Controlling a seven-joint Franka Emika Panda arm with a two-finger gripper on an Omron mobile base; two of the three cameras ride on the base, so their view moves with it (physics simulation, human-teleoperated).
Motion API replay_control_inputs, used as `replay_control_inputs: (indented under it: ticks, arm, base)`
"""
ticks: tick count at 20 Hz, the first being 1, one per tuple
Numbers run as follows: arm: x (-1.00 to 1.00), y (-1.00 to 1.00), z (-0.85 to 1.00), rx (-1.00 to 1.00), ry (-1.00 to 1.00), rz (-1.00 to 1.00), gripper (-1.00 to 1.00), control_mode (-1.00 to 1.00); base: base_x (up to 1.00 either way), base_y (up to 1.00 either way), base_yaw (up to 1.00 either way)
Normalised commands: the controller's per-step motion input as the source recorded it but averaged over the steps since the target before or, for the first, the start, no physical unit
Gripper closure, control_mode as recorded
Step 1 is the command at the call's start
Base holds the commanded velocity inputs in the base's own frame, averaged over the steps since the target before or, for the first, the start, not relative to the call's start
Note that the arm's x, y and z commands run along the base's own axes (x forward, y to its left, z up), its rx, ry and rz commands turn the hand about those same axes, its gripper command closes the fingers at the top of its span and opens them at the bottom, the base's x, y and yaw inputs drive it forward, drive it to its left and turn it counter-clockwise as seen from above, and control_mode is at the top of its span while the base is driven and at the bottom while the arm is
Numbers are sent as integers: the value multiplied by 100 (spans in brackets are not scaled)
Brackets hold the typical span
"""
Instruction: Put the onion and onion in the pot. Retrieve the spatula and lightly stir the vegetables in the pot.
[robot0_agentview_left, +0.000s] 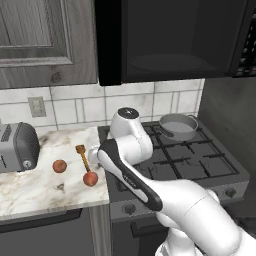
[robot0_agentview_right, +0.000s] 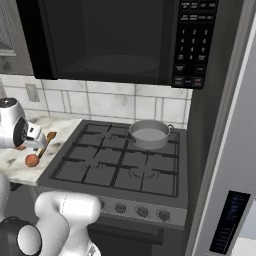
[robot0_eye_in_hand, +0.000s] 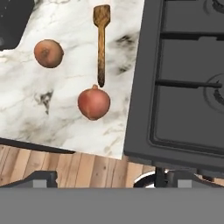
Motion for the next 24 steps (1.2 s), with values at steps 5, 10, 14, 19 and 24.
replay_control_inputs:
  ticks: [5, 10, 14, 19, 24]
  arm:
    - [33, 15, -25, -4, 11, 0, -100, -100]
    - [38, 22, -28, 0, 2, 0, -100, -100]
    - [39, 32, -27, 0, 0, 0, -100, -100]
    - [36, 17, -25, 0, 5, 0, -100, -100]
    - [38, 13, -31, -2, 3, 0, -100, -100]
  base:
    - [0, 0, 0]
    - [0, 0, 0]
    - [0, 0, 0]
    - [0, 0, 0]
    - [0, 0, 0]
